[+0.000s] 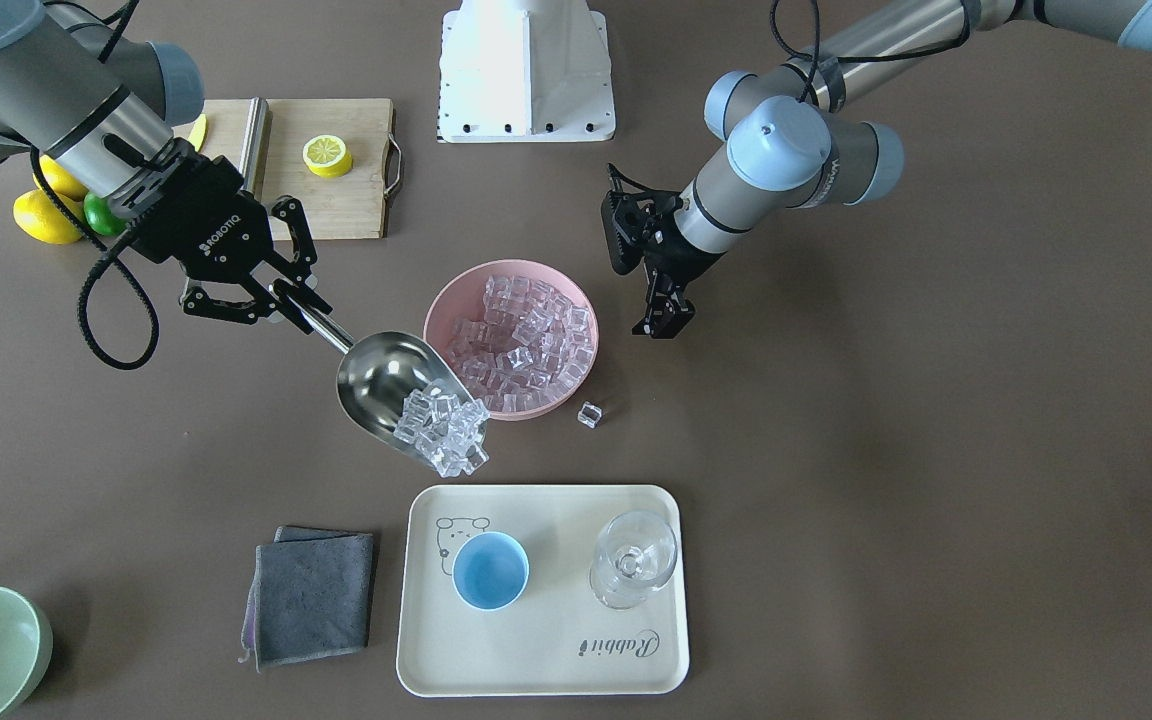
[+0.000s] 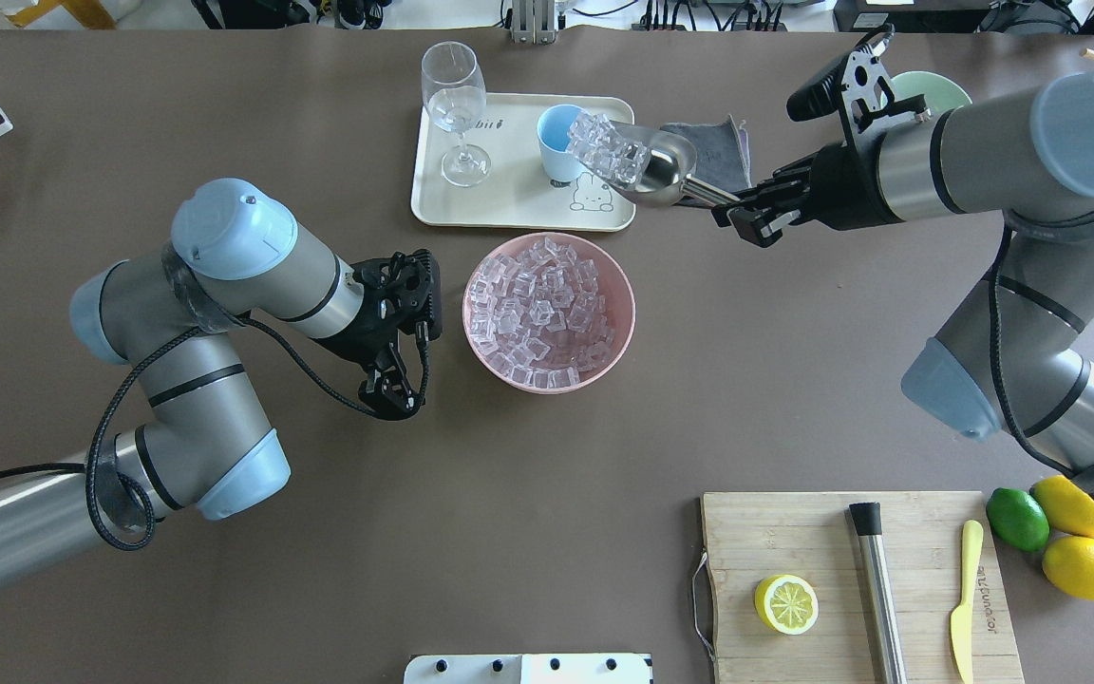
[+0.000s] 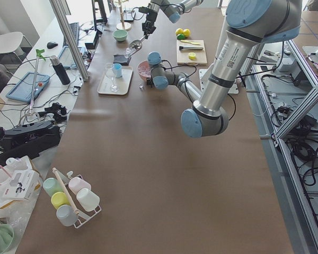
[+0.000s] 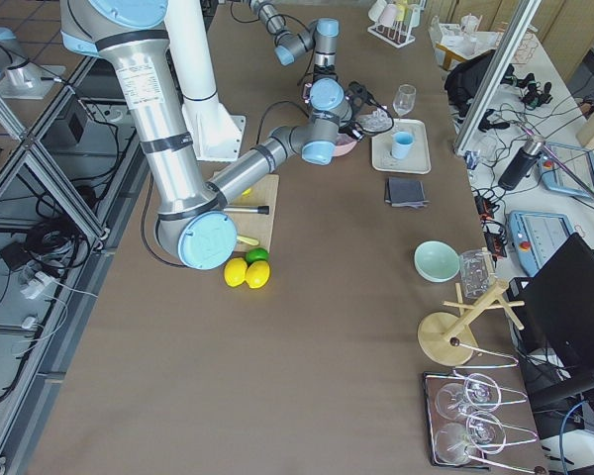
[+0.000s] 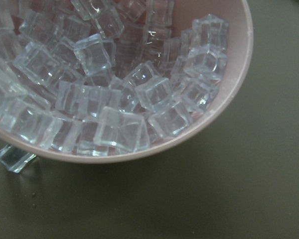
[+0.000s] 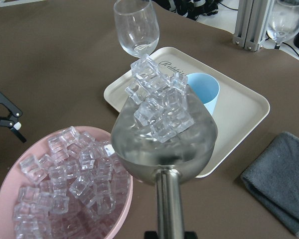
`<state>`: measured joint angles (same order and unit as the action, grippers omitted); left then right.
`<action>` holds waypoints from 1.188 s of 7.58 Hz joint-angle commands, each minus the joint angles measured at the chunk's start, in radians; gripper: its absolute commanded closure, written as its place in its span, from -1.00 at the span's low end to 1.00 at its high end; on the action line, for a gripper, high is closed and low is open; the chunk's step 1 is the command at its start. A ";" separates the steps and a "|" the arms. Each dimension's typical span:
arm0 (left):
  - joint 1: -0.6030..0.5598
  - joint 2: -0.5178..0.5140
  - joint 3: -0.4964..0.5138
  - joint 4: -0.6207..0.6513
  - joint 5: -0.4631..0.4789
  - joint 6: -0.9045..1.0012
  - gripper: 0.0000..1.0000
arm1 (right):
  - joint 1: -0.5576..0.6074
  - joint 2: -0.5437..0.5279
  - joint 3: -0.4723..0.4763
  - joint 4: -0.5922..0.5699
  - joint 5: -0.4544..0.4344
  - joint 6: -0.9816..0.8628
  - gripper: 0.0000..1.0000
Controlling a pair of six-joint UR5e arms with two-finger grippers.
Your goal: Put ice in cup with scoop
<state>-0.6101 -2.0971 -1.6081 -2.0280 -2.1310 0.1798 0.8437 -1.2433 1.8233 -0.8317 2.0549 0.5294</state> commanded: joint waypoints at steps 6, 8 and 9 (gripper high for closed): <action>-0.029 -0.028 -0.159 0.522 0.152 0.145 -0.99 | 0.032 0.180 -0.150 -0.164 -0.065 -0.011 1.00; -0.046 0.035 -0.202 0.519 0.149 -0.099 -0.99 | 0.058 0.217 -0.147 -0.353 0.011 -0.102 1.00; -0.068 0.046 -0.205 0.517 0.143 -0.171 -0.99 | 0.060 0.253 -0.148 -0.444 0.023 -0.126 1.00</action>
<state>-0.6522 -2.0854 -1.7919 -1.5099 -1.9812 0.1696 0.8893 -1.0420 1.6757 -1.1107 2.0369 0.4656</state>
